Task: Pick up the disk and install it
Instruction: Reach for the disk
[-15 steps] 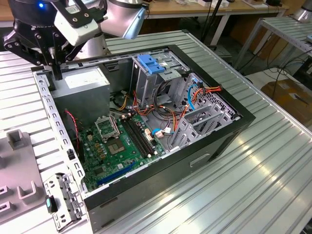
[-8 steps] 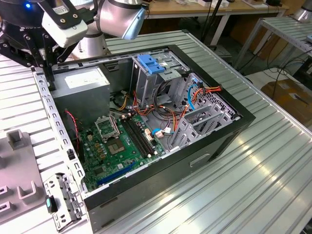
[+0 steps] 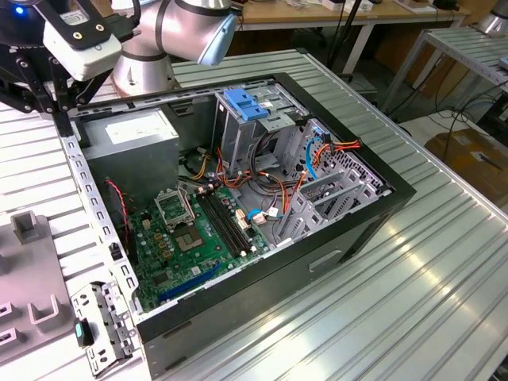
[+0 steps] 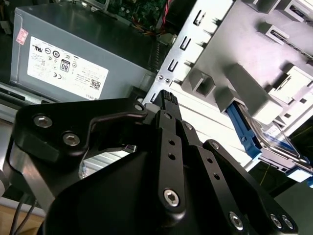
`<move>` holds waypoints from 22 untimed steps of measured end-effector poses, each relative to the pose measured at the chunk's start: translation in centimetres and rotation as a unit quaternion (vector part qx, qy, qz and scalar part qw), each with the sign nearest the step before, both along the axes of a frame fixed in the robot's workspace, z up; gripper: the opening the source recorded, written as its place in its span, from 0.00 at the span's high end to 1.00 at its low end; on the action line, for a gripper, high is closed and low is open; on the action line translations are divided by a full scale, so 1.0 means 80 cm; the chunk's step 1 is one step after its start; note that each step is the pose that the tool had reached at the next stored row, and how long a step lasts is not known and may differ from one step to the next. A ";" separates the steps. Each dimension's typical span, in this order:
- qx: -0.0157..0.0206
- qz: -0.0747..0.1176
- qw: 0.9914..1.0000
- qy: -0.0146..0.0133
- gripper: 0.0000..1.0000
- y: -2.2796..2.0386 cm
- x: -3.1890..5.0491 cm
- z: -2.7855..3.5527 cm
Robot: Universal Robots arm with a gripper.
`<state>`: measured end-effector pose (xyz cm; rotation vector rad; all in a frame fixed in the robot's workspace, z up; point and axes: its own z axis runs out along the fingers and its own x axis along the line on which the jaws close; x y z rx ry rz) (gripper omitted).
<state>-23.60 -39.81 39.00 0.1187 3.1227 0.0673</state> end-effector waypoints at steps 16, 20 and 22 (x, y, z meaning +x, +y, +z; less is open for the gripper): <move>0.000 0.000 1.000 0.000 0.89 0.0000 -0.049 -0.0005; 0.000 0.000 1.000 0.000 0.89 0.0000 -0.060 -0.0006; 0.000 0.000 1.000 0.001 0.89 0.0001 -0.068 -0.0008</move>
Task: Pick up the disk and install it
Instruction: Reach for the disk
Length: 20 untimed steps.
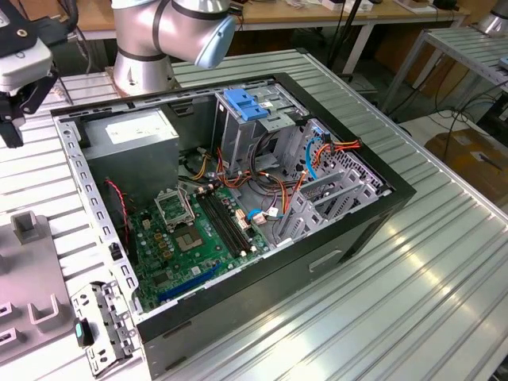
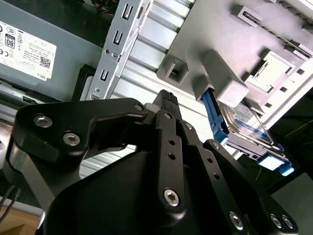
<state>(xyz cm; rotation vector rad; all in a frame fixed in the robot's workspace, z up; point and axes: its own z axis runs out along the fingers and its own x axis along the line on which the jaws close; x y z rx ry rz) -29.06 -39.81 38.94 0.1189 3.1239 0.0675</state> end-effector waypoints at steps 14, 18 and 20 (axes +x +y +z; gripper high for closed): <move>0.000 0.000 1.000 0.001 0.89 0.0000 -0.039 -0.0007; 0.000 0.000 1.000 0.001 0.89 0.0000 -0.051 -0.0009; 0.000 0.000 1.000 0.001 0.89 0.0000 -0.057 -0.0010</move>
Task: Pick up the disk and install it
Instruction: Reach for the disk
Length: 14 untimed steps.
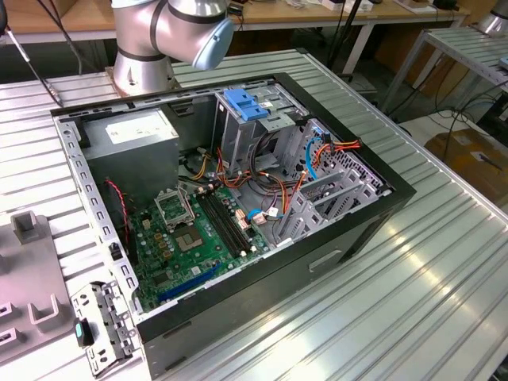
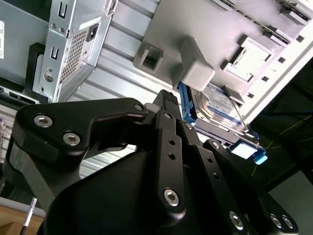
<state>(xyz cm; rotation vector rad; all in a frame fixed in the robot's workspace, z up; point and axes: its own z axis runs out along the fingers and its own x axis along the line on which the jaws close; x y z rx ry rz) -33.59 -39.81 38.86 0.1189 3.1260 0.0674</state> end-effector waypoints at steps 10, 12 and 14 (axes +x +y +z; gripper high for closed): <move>0.000 0.000 1.000 0.001 0.89 0.0000 -0.031 -0.0006; 0.000 0.000 1.000 0.001 0.89 0.0000 -0.037 -0.0007; 0.000 0.000 1.000 0.001 0.89 0.0000 -0.043 -0.0008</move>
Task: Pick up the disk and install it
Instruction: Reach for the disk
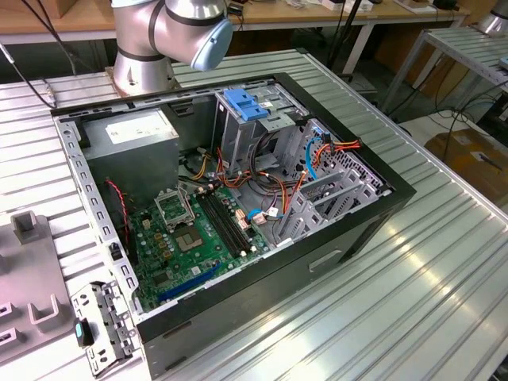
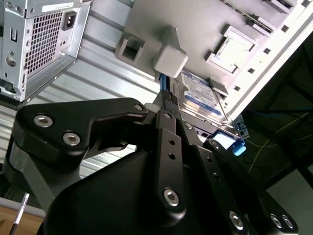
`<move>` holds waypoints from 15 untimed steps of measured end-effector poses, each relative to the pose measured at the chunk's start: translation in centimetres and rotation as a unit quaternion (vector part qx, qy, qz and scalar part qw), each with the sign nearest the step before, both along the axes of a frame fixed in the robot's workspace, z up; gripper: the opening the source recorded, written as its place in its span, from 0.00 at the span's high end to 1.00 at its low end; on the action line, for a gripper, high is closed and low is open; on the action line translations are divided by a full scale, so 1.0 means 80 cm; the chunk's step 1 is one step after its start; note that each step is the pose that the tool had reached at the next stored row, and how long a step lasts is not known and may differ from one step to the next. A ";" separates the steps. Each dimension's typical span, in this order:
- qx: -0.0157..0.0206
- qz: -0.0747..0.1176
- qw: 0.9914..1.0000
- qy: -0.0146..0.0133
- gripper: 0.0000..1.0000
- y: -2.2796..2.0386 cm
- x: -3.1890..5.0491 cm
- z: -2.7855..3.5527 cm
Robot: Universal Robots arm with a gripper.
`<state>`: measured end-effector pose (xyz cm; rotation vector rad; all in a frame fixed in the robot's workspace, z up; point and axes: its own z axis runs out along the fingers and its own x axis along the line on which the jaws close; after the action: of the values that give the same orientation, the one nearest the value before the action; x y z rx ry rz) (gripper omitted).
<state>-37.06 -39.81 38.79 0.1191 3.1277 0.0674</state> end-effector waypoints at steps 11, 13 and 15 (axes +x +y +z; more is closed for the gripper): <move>0.000 0.000 1.000 0.001 0.89 0.0000 -0.036 -0.0007; 0.000 0.000 1.000 0.001 0.89 0.0000 -0.041 -0.0007; 0.000 0.000 1.000 0.001 0.89 0.0000 -0.049 -0.0009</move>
<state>-40.97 -39.81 38.72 0.1192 3.1297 0.0673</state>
